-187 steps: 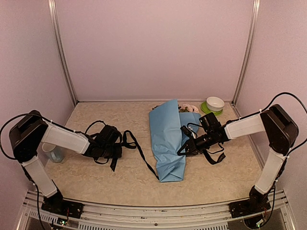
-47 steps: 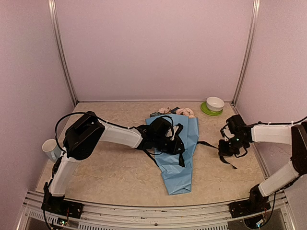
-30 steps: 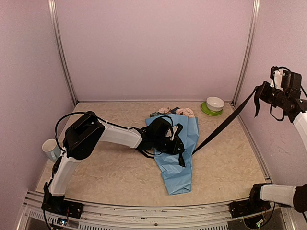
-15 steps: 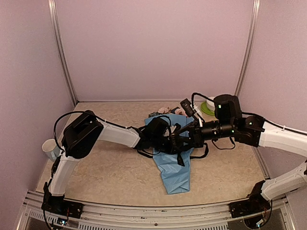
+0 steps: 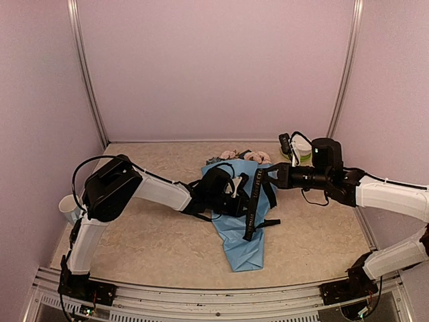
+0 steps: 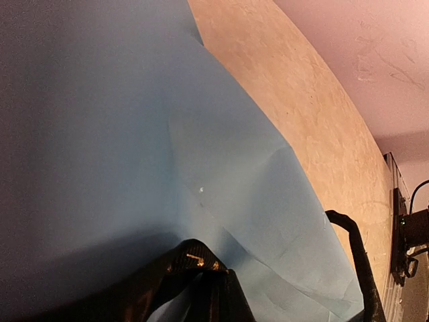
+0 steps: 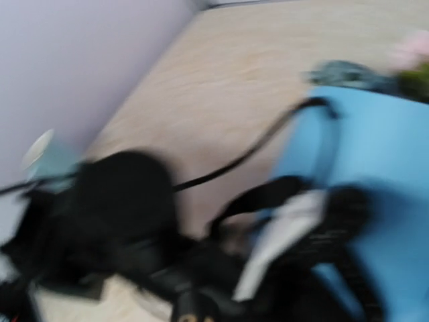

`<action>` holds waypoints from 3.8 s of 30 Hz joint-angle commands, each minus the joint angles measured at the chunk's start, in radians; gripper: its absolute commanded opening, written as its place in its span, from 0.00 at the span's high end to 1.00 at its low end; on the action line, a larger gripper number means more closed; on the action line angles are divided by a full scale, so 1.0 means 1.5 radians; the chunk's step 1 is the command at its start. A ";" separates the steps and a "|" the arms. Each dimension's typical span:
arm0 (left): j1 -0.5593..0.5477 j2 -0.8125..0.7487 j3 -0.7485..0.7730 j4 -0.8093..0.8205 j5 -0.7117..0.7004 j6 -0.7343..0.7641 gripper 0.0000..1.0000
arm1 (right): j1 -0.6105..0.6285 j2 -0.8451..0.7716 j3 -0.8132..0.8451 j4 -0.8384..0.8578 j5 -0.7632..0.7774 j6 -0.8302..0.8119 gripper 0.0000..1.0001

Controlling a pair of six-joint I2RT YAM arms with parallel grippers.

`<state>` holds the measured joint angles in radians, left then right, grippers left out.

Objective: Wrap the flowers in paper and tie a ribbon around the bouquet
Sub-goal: Place the right side of the ribbon on the folded bouquet, then adjust the left side of the ribbon on the folded bouquet.

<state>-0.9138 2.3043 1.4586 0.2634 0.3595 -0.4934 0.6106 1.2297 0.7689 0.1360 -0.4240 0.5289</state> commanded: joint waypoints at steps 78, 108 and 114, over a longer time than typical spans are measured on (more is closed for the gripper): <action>-0.067 -0.374 0.001 -0.362 -0.095 0.193 1.00 | 0.230 0.250 -0.229 -0.014 0.027 0.015 0.95; -0.027 -0.259 0.007 -0.221 -0.095 0.182 0.01 | 0.229 0.261 -0.215 0.000 -0.001 0.026 0.97; -0.109 -0.494 -0.279 0.030 -0.260 0.352 0.01 | 0.229 0.272 -0.209 0.000 -0.006 0.021 0.98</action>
<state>-0.9749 1.8038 1.2293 0.0086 0.1738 -0.1795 0.9585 1.5852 0.4812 0.3004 -0.4484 0.5663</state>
